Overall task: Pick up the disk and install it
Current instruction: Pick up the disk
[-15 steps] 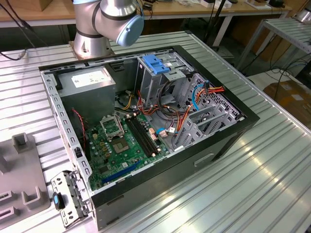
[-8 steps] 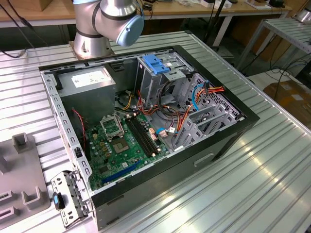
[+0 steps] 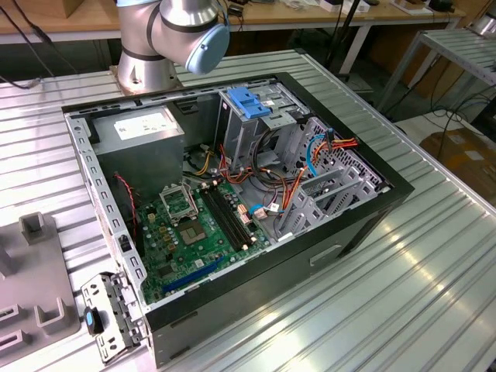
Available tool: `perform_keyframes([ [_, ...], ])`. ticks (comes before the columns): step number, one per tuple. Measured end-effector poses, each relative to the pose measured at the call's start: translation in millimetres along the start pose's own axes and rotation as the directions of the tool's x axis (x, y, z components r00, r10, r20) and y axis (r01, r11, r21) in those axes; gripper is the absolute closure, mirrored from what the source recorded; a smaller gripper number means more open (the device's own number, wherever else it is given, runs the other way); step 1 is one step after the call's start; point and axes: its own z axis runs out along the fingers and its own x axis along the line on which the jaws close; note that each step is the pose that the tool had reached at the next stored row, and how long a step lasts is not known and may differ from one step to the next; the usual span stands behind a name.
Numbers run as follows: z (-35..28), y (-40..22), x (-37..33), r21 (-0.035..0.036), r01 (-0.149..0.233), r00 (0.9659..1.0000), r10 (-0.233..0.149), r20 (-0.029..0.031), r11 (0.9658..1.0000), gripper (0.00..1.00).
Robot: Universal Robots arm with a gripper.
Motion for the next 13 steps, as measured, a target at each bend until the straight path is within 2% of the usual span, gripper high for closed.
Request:
perform_keyframes([
  [13,-15.3,-0.2,-0.2,0.0,0.0,1.0,0.0,0.0,1.0,0.63],
])
